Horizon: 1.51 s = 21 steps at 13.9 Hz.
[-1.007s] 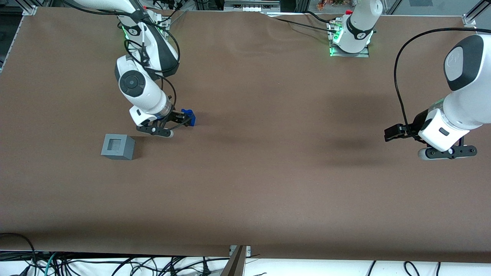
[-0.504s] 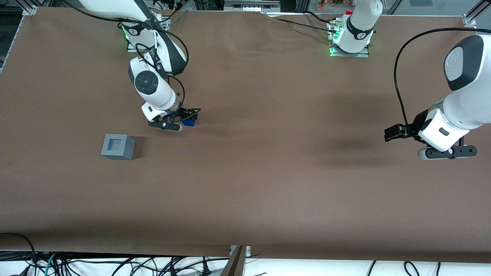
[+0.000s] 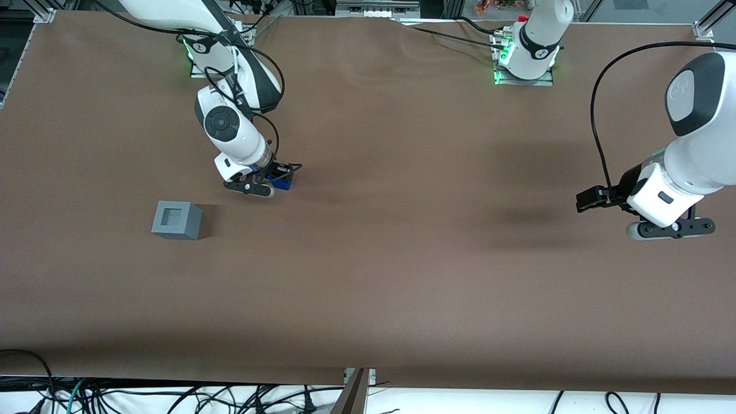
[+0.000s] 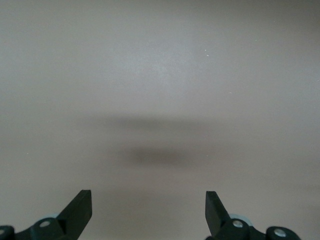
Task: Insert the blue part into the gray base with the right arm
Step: 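Carry the blue part with the right gripper over the gray base, then lower the blue part into the gray base's square hole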
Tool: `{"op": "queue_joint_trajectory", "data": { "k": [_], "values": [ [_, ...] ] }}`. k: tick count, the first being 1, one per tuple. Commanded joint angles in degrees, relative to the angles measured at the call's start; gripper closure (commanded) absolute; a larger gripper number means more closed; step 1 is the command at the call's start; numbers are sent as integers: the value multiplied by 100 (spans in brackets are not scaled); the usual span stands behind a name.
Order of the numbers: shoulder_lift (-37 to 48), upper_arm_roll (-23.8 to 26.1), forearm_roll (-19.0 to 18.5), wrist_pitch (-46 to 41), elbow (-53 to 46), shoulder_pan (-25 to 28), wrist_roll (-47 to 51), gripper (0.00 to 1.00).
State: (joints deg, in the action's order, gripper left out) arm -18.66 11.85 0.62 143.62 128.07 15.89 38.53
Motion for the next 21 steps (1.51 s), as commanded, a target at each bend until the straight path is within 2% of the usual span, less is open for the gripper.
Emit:
{"op": "queue_joint_trajectory", "data": {
  "k": [1,3,6,8,10,13,21],
  "values": [
    [169,19,78,-27,25,2,-29,100],
    [379,-138,17,-472,-193,2,-239,100],
    [556,-980,-18,-2095,-1210,-15,-1475,100],
    [547,-1552,-1,-2741,-1748,-42,-2450,100],
    [512,-1992,-9,-2726,-1829,-77,-3287,100],
    [337,-2327,8,-2498,-1838,-279,-4229,100],
    [-15,-2381,26,-2066,-1829,-472,-4477,100]
  ]
}}
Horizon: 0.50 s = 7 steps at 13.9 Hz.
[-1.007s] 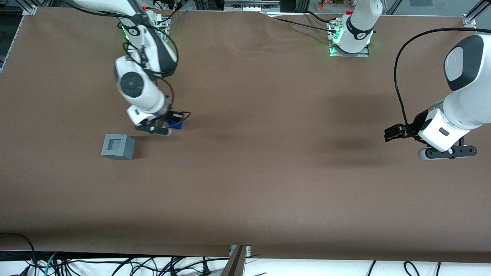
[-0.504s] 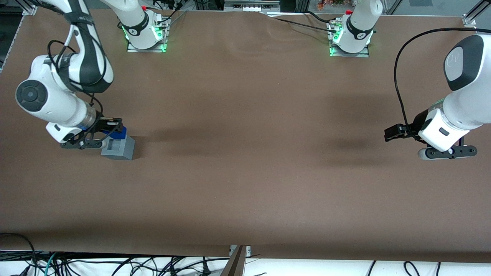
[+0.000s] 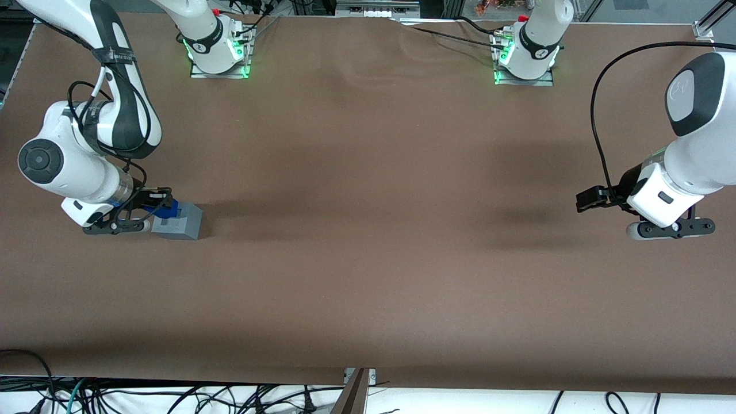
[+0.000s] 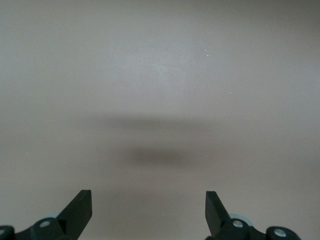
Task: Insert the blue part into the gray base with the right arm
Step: 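Lower the blue part into the gray base's square hole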
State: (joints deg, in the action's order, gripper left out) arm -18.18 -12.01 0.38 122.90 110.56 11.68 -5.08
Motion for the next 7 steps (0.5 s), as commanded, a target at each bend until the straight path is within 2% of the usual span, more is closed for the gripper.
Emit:
{"op": "queue_joint_trajectory", "data": {
  "k": [1,7],
  "values": [
    [-89,6,41,15,-87,-51,-116,100],
    [-239,14,76,340,-87,-95,-108,100]
  ]
}}
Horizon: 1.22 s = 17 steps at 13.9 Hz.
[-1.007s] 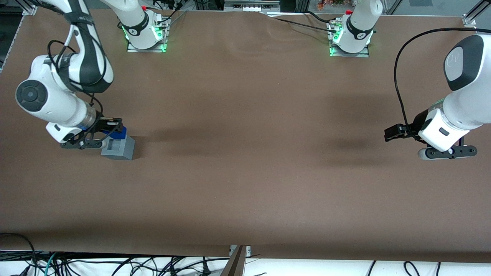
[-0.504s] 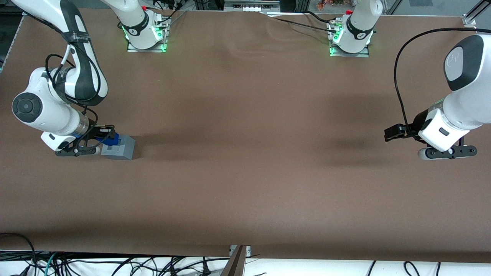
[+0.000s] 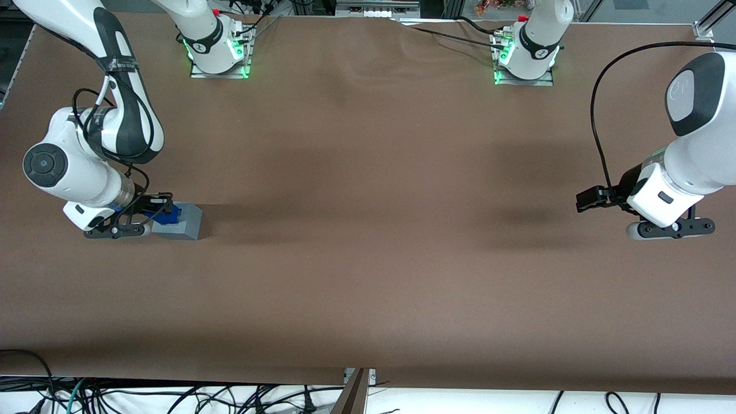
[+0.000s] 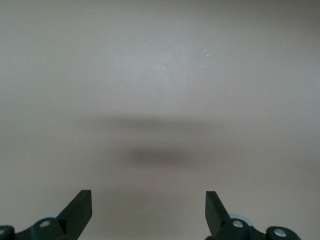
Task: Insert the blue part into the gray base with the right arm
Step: 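Lower the blue part into the gray base's square hole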
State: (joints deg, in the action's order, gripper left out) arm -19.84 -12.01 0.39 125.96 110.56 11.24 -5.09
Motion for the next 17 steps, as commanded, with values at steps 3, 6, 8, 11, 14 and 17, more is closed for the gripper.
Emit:
{"op": "queue_joint_trajectory", "data": {
  "k": [3,6,8,11,14,17],
  "values": [
    [-126,15,93,227,-78,-61,-62,100],
    [-152,23,101,236,-78,-61,-62,100],
    [-143,24,102,227,-70,-61,-62,100],
    [-91,24,110,17,-35,-52,-62,100],
    [-56,32,128,-142,-35,-52,-62,100],
    [-12,41,224,-212,-35,-52,-62,100]
  ]
}}
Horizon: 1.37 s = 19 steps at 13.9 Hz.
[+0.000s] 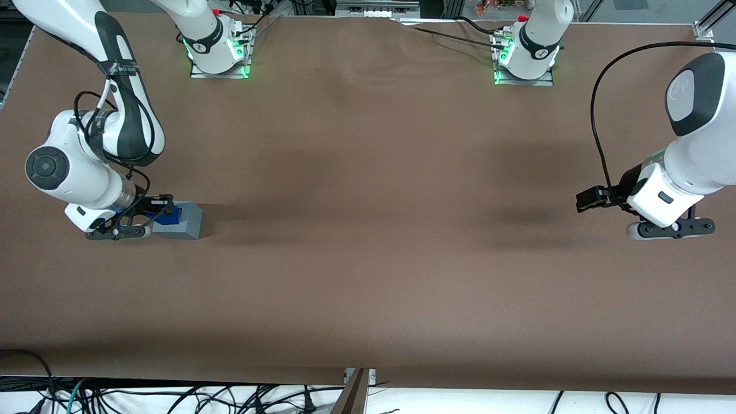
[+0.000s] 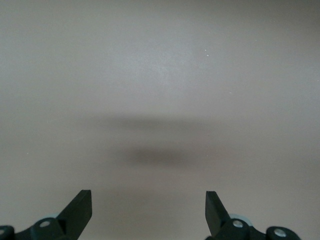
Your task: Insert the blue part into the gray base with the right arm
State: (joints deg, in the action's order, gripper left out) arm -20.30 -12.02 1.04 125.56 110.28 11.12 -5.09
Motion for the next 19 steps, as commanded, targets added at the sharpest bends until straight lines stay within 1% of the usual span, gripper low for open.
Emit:
{"op": "queue_joint_trajectory", "data": {
  "k": [1,4,19],
  "values": [
    [35,42,238,-146,-16,-40,-62,100],
    [26,42,476,-128,-24,-40,-62,100],
    [-141,50,406,74,-7,-49,-115,100]
  ]
}}
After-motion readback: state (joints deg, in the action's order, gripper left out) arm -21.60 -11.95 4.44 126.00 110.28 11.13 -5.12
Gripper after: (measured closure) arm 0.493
